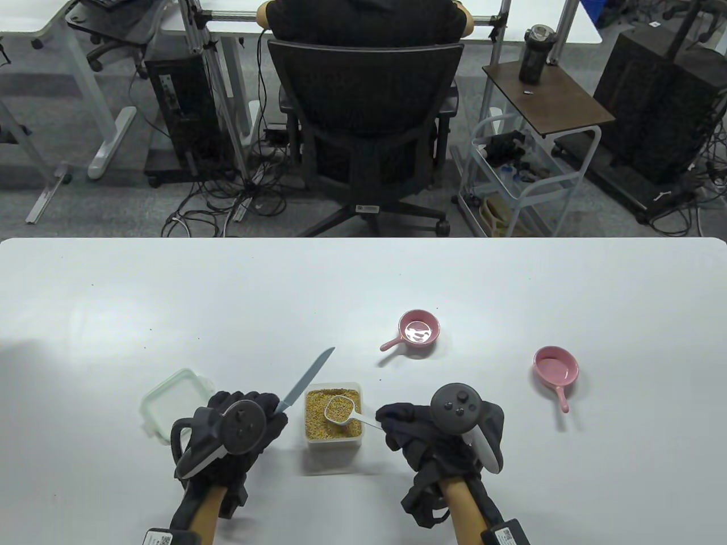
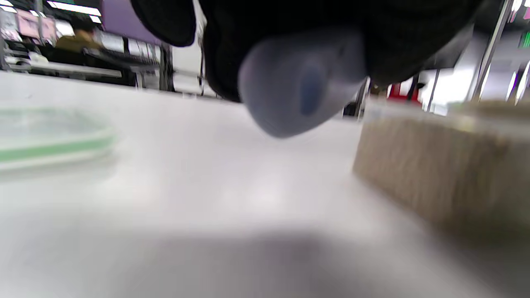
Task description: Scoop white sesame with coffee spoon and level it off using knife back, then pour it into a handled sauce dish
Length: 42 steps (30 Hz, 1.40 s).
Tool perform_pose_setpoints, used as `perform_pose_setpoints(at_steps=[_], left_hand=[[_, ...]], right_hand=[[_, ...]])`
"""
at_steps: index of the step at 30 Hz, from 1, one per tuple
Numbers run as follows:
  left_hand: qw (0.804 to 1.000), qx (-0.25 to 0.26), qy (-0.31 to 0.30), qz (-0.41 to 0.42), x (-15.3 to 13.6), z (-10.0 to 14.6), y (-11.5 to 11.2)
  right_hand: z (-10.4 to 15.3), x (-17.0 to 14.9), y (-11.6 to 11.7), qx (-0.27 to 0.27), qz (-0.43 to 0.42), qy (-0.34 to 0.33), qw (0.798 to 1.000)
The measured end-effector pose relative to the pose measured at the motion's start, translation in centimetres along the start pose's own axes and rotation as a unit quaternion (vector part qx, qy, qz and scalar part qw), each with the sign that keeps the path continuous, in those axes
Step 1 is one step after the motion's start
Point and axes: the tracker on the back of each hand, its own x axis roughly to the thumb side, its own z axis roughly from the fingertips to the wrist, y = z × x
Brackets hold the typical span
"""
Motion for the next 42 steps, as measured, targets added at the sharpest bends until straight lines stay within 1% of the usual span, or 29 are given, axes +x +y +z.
perform_pose_setpoints(at_steps=[1, 4, 5, 6, 9, 11, 12, 14, 17, 23, 25, 32, 36, 38, 42], left_hand=[[1.0, -0.008, 0.0, -0.011, 0.0, 0.0, -0.1], [1.0, 0.011, 0.009, 0.022, -0.4, 0.2, 0.3], [0.999, 0.017, 0.021, 0.037, -0.6, 0.3, 0.5], [0.999, 0.01, 0.032, 0.042, -0.8, 0.3, 0.4], [0.997, -0.028, 0.074, 0.005, -1.3, 0.0, -0.4], [0.994, -0.054, 0.093, -0.018, -1.5, -0.3, -1.0], [0.993, -0.058, 0.099, -0.018, -1.6, -0.4, -1.1], [0.992, -0.064, 0.112, -0.006, -1.8, -0.6, -1.3], [0.991, -0.057, 0.124, 0.003, -2.0, -0.7, -1.6], [0.986, -0.056, 0.158, -0.029, -2.1, -0.9, -2.1], [0.985, -0.041, 0.163, -0.037, -2.1, -0.9, -2.3], [0.981, -0.038, 0.177, -0.068, -2.0, -1.0, -2.3], [0.981, -0.034, 0.175, -0.081, -1.8, -0.9, -2.2], [0.981, -0.02, 0.174, -0.077, -1.8, -0.7, -1.8], [0.985, 0.049, 0.159, -0.046, -1.7, 0.3, -0.2]], right_hand=[[0.0, 0.0, 0.0, 0.0, 0.0, 0.0, 1.0], [0.1, 0.0, -0.1, -0.001, -0.002, 0.0, 1.0], [0.1, 0.0, -0.1, -0.001, -0.003, -0.001, 1.0], [0.1, 0.0, -0.2, -0.002, -0.004, -0.001, 1.0], [0.1, -0.1, -0.1, -0.001, -0.005, 0.0, 1.0], [0.1, -0.1, -0.1, 0.0, -0.004, 0.0, 1.0], [0.1, -0.1, -0.2, 0.0, -0.004, -0.001, 1.0], [0.1, -0.1, -0.2, -0.001, -0.004, -0.001, 1.0], [0.1, -0.1, -0.2, -0.001, -0.004, -0.001, 1.0], [0.1, 0.0, -0.1, 0.001, -0.001, -0.001, 1.0], [0.1, 0.0, -0.1, 0.001, 0.0, -0.001, 1.0], [0.1, 0.0, 0.0, 0.001, 0.001, 0.0, 1.0], [0.1, 0.0, 0.0, 0.0, 0.0, 0.001, 1.0], [0.1, 0.0, 0.0, 0.0, -0.001, 0.0, 1.0], [0.2, 0.0, 0.0, -0.001, -0.002, 0.0, 1.0]])
